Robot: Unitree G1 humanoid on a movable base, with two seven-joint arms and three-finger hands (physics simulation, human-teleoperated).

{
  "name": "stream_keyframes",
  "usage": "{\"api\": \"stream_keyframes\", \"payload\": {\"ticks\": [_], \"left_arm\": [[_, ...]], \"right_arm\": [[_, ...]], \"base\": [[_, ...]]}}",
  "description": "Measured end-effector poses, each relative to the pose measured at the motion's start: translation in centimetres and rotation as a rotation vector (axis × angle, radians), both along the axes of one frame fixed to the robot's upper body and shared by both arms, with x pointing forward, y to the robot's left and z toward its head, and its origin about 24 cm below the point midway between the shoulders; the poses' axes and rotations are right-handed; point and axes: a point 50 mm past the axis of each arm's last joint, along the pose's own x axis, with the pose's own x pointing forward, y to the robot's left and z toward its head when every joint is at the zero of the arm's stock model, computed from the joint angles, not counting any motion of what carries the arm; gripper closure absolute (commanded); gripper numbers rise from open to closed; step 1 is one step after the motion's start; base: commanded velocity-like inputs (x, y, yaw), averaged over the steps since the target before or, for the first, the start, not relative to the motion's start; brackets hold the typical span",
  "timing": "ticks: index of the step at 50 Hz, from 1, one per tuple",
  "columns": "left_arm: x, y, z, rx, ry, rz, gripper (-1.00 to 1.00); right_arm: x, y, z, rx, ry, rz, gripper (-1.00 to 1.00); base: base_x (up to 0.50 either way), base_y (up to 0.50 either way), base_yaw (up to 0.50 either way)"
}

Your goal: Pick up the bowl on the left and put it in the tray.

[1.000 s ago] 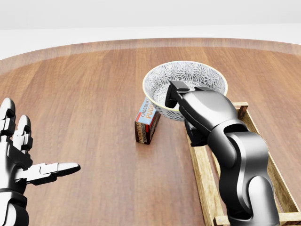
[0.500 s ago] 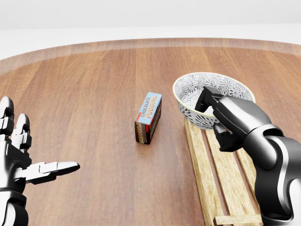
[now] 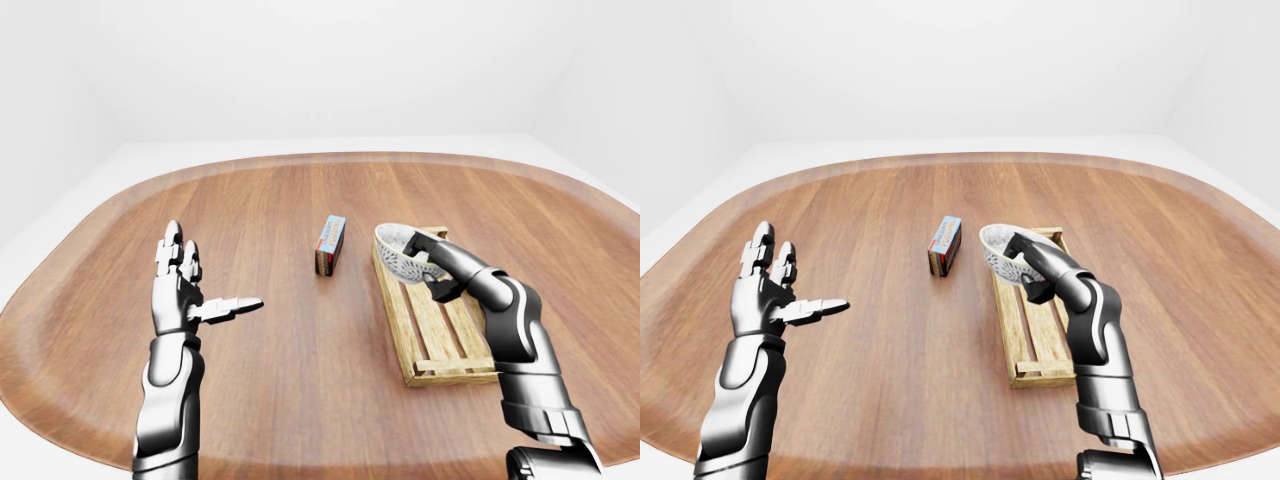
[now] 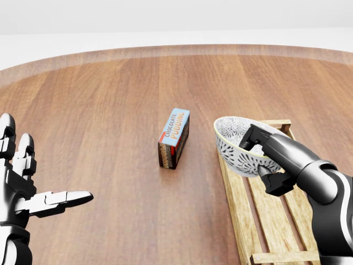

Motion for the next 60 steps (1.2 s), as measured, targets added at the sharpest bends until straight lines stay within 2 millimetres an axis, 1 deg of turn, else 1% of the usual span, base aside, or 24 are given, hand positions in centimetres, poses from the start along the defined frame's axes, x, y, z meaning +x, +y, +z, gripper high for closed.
{"api": "stream_keyframes", "payload": {"ticks": [10,22,30,35,51,60], "left_arm": [[0.0,-0.1,-0.1,0.001,0.005,-0.006,-1.0],[-0.1,-0.1,-0.3,0.004,0.012,-0.01,-1.0],[-0.1,-0.1,-0.4,0.003,0.016,-0.009,-1.0],[-0.1,-0.1,-0.3,0.003,0.014,-0.008,-1.0],[-0.1,-0.1,-0.4,0.001,0.015,-0.008,-1.0],[0.0,0.0,-0.6,-0.004,0.024,-0.009,-1.0]], "right_arm": [[0.2,-0.6,-0.9,0.011,0.03,-0.021,1.0],[0.7,-1.7,-0.9,-0.037,-0.002,-0.089,1.0],[1.0,-2.4,-1.4,-0.059,-0.017,-0.137,1.0],[1.1,-2.6,-2.0,-0.078,-0.017,-0.16,1.0],[1.6,-3.0,-4.8,-0.125,-0.02,-0.248,1.0],[1.7,-3.2,-5.9,-0.149,-0.025,-0.284,1.0]], "base": [[0.0,0.0,0.0],[0.0,0.0,0.0],[0.0,0.0,0.0],[0.0,0.0,0.0],[0.0,0.0,0.0],[0.0,0.0,0.0]]}}
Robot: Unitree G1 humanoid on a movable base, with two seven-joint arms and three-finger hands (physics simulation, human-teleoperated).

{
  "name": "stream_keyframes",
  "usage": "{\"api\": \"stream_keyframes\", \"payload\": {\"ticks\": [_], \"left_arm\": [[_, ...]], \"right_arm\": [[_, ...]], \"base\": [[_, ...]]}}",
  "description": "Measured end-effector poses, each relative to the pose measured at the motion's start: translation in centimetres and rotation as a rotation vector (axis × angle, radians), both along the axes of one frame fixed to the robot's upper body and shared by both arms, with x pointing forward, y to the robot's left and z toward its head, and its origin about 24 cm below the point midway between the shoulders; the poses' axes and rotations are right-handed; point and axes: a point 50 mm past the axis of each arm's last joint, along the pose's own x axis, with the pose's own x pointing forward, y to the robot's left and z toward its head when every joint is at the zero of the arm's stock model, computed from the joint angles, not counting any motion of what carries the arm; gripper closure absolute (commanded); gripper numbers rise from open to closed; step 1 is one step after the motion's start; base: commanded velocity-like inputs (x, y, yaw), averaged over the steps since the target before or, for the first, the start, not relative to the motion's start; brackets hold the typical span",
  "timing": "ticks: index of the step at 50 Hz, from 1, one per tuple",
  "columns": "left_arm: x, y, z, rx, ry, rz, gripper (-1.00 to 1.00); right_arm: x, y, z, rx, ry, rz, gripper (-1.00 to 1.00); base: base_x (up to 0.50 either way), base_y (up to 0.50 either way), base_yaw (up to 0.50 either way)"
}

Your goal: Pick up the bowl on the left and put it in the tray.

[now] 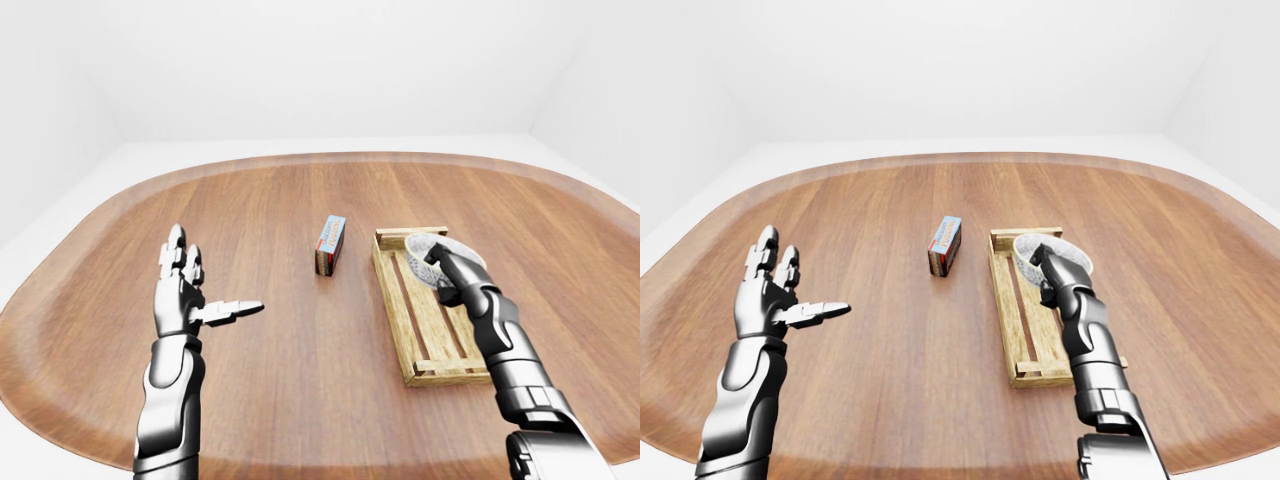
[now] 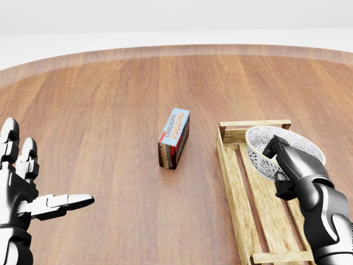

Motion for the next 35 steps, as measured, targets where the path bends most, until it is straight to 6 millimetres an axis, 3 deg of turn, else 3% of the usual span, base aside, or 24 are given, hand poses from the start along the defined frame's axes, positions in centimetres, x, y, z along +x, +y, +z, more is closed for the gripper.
{"api": "stream_keyframes", "payload": {"ticks": [35], "left_arm": [[-0.1,0.2,-0.4,-0.005,0.015,0.001,-1.0]], "right_arm": [[0.2,0.3,-3.8,0.054,0.077,-0.075,1.0]], "base": [[0.0,0.0,0.0]]}}
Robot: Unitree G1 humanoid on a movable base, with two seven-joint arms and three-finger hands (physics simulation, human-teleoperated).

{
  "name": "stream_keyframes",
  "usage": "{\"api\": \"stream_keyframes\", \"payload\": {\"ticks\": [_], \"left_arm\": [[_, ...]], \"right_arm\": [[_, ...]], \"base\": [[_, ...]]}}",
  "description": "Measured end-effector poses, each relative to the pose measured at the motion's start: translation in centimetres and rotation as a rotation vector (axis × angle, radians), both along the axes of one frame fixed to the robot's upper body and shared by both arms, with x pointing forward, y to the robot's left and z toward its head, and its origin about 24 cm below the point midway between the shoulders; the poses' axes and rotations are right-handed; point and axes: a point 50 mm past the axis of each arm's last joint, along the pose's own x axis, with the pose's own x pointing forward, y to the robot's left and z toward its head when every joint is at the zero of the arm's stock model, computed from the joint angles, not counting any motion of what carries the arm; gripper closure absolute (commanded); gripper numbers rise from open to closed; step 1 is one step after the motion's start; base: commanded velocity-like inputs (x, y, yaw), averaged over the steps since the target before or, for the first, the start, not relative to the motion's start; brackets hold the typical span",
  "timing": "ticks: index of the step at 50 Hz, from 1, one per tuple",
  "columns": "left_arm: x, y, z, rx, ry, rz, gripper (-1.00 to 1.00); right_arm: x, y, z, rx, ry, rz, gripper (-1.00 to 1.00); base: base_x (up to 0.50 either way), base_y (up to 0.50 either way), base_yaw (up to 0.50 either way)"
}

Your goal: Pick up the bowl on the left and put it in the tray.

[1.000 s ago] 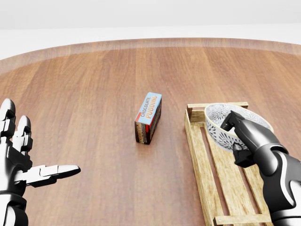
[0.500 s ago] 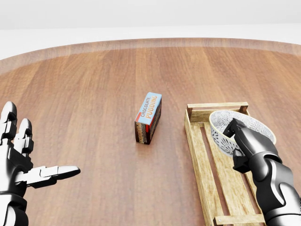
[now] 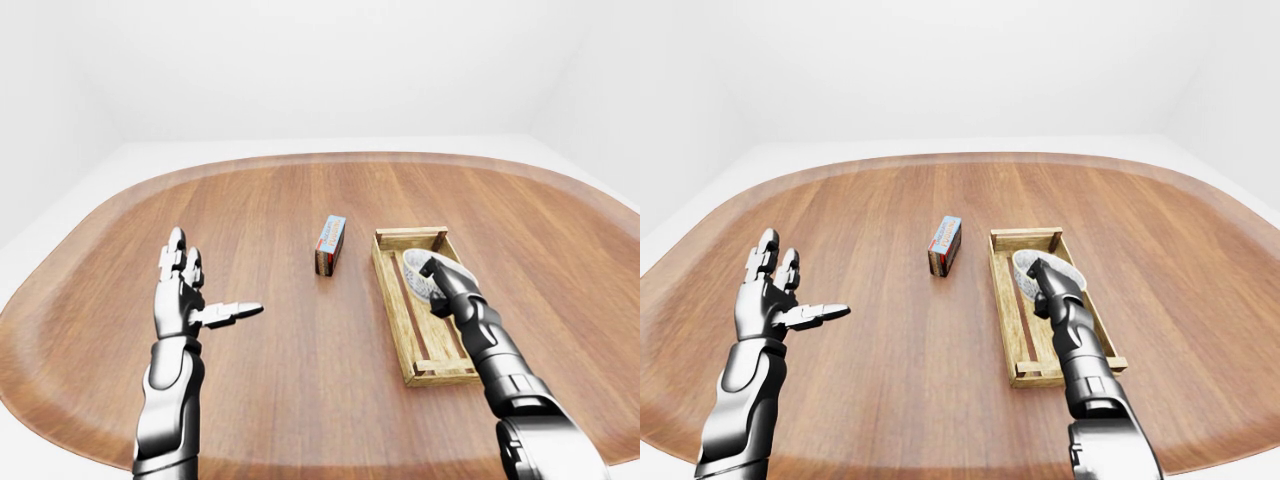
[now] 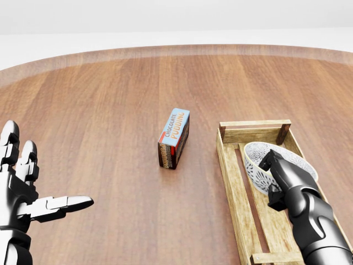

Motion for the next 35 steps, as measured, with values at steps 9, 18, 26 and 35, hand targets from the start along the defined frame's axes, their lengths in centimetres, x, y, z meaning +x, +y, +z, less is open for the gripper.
{"api": "stream_keyframes", "payload": {"ticks": [9,18,26,35], "left_arm": [[0.0,0.0,-0.1,-0.002,0.004,0.001,-1.0],[0.0,0.0,0.0,-0.002,0.002,0.0,-1.0],[0.1,0.0,0.0,-0.002,0.0,0.0,-1.0],[0.1,-0.1,-0.1,-0.003,0.003,-0.002,-1.0]], "right_arm": [[-0.1,0.0,-0.7,-0.005,0.02,-0.011,1.0],[-0.3,0.2,-1.6,0.001,0.044,-0.024,1.0],[-0.2,0.2,-1.6,0.014,0.048,-0.036,1.0],[-0.2,0.0,-1.6,0.031,0.047,-0.046,1.0]], "base": [[0.0,0.0,0.0],[0.0,0.0,0.0],[0.0,0.0,0.0],[0.0,0.0,0.0]]}}
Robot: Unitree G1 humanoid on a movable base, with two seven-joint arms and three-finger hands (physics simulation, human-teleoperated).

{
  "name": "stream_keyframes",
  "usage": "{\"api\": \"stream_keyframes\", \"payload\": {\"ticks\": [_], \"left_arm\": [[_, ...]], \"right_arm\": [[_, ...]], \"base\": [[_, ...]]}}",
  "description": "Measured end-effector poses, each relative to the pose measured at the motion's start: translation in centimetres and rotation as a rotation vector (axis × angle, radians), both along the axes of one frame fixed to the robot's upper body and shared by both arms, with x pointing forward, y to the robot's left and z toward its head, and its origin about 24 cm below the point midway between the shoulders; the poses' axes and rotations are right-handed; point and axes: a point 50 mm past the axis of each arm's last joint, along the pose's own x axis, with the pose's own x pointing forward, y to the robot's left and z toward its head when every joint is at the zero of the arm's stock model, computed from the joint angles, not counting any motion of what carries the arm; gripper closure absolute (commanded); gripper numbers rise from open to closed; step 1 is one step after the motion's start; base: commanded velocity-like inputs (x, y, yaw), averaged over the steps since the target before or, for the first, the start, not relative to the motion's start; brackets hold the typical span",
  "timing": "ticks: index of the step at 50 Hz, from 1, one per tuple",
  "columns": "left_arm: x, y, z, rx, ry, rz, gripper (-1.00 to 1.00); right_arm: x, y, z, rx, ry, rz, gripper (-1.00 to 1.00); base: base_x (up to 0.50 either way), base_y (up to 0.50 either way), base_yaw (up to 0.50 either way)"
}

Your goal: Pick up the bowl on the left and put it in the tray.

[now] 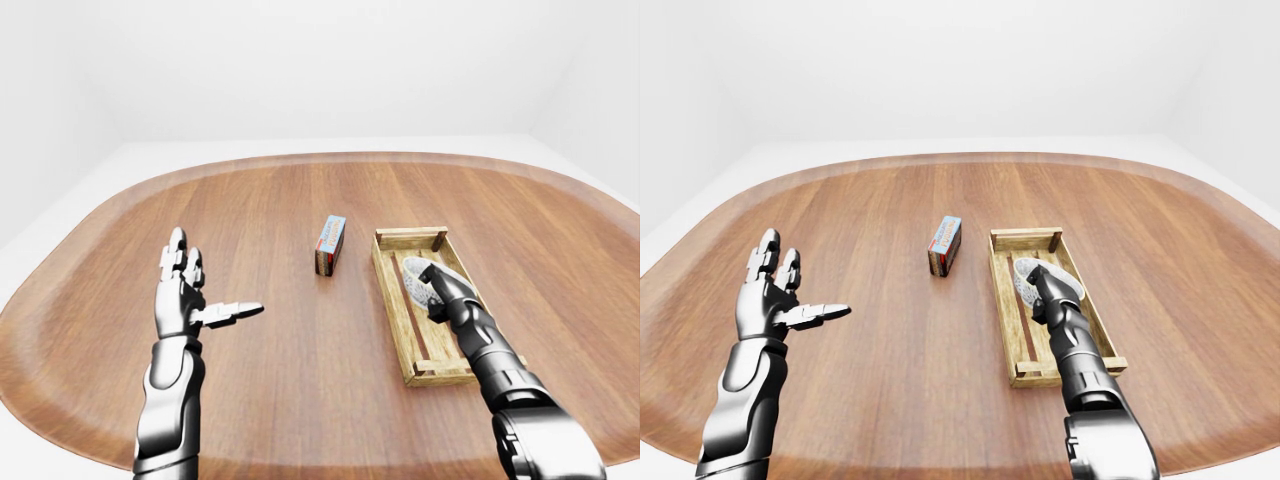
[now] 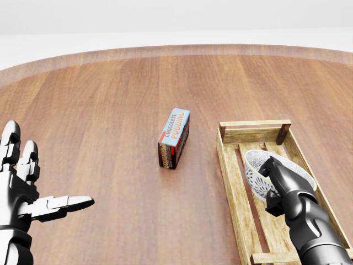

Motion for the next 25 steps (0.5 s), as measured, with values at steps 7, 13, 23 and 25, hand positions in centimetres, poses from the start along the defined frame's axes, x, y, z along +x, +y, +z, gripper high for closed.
{"api": "stream_keyframes", "payload": {"ticks": [7,13,23,25], "left_arm": [[0.0,0.0,0.0,-0.001,0.001,-0.002,-1.0],[-0.1,0.0,0.1,-0.001,-0.004,-0.002,-1.0],[-0.1,-0.1,0.1,0.0,-0.006,-0.003,-1.0],[-0.1,-0.1,0.1,0.0,-0.007,-0.003,-1.0]], "right_arm": [[0.0,0.0,0.0,0.002,0.0,-0.001,0.73],[-0.4,0.3,-0.6,-0.006,0.02,0.014,-1.0],[-0.8,0.7,-1.0,-0.017,0.044,0.045,-1.0],[-0.9,0.7,-1.0,-0.018,0.047,0.052,-1.0]], "base": [[0.0,0.0,0.0],[0.0,0.0,0.0],[0.0,0.0,0.0],[0.0,0.0,0.0]]}}
